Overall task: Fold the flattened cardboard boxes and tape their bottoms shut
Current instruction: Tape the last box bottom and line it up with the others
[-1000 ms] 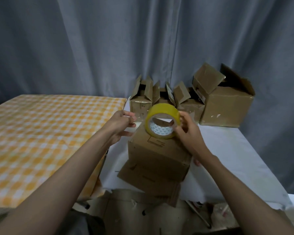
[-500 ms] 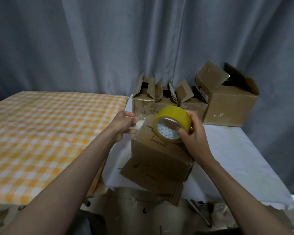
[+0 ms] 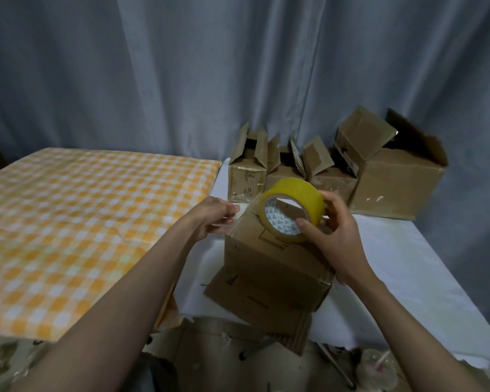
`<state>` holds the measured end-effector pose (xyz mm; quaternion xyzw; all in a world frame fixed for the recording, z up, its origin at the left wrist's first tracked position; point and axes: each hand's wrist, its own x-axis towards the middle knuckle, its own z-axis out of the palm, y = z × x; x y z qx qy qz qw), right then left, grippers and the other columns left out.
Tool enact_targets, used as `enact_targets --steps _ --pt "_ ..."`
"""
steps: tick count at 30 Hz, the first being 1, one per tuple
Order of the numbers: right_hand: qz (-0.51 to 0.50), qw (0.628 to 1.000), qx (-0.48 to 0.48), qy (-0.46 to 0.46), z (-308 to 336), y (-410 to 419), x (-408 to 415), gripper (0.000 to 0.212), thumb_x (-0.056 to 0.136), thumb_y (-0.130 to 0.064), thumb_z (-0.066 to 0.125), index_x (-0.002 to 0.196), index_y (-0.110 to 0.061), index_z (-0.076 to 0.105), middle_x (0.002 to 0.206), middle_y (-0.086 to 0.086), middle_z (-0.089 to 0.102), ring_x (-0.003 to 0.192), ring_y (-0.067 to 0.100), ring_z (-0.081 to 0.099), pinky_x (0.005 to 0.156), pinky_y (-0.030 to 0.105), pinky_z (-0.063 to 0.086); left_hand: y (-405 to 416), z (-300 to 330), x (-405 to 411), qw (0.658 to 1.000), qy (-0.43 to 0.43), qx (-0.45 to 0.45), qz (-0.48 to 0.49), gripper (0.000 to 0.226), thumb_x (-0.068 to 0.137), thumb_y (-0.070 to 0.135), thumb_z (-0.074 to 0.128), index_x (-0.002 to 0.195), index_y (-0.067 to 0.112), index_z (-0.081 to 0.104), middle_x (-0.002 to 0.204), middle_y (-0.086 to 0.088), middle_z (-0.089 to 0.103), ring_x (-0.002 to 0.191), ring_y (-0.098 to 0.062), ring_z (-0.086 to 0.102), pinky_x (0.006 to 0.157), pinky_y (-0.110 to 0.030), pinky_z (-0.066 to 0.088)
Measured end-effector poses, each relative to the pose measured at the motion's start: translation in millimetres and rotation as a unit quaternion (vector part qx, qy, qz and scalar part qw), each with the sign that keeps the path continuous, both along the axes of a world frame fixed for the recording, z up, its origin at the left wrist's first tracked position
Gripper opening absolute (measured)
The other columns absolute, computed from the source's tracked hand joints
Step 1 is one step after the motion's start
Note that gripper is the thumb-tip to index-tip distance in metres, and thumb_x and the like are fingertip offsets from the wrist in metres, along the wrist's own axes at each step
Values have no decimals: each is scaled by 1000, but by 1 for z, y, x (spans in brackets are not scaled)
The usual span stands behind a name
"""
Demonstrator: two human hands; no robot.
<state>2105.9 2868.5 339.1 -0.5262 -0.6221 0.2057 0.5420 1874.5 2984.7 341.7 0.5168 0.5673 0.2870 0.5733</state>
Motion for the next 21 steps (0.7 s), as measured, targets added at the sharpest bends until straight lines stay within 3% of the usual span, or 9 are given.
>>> enact_targets --steps 3,5,8,10,12,14,16,18,21 --pt "-9 1000 -12 6 -1 0 0 45 82 -37 78 120 -28 56 106 -17 65 100 8 63 81 33 56 0 -7 2 1000 19 13 -1 8 97 12 61 100 10 67 94 -7 68 76 -13 62 61 -25 48" --pt "-11 1000 -15 1 -4 0 -2 36 86 -31 76 117 -28 57 103 -20 65 97 5 63 80 34 58 -4 -10 5 999 21 32 3 12 96 6 58 94 9 70 92 -9 70 78 -18 64 62 -28 48" --pt "-19 1000 -11 -10 -6 -1 -4 33 88 -29 73 117 -28 56 105 -17 65 98 0 63 78 27 57 -12 -17 7 991 71 110 -4 25 96 1 55 88 8 77 83 -2 72 71 -15 63 52 -22 50" --pt "-23 1000 -17 -13 -6 0 -4 34 87 -29 73 117 -27 55 106 -17 64 97 -7 62 75 18 55 -17 -23 3 985 80 153 0 26 95 -1 55 88 7 79 90 3 74 79 -11 66 56 -20 54" --pt "-31 999 -21 -32 -7 0 -5 36 87 -28 75 116 -26 54 104 -20 62 94 -14 60 71 10 51 -21 -26 0 983 41 179 -5 26 101 12 52 106 9 77 118 4 70 109 -12 64 87 -26 55" --pt "-44 997 -21 -53 -9 1 -5 36 86 -29 76 115 -24 56 101 -21 63 93 -14 59 70 10 51 -29 -24 -1 984 -4 171 -54 37 107 33 40 134 20 62 136 6 58 127 -11 51 108 -32 40" --pt "-52 996 -26 -64 -12 1 -4 39 84 -33 76 116 -21 59 101 -17 65 96 -5 62 72 16 53 -37 -24 0 981 -1 150 -122 47 107 45 27 150 30 42 145 6 47 134 -14 43 108 -29 32" --pt "-55 995 -37 -69 -13 2 -4 44 83 -37 76 119 -19 58 105 -9 67 98 5 63 76 25 55 -39 -26 0 968 67 177 -166 53 106 48 23 156 31 25 156 3 35 143 -19 33 108 -27 26" --pt "-54 996 -46 -60 -10 3 -4 41 83 -34 77 117 -20 57 105 -10 65 96 0 61 73 15 51 -39 -25 0 916 184 294 -203 68 102 54 35 160 26 11 164 2 19 149 -18 23 113 -25 23"
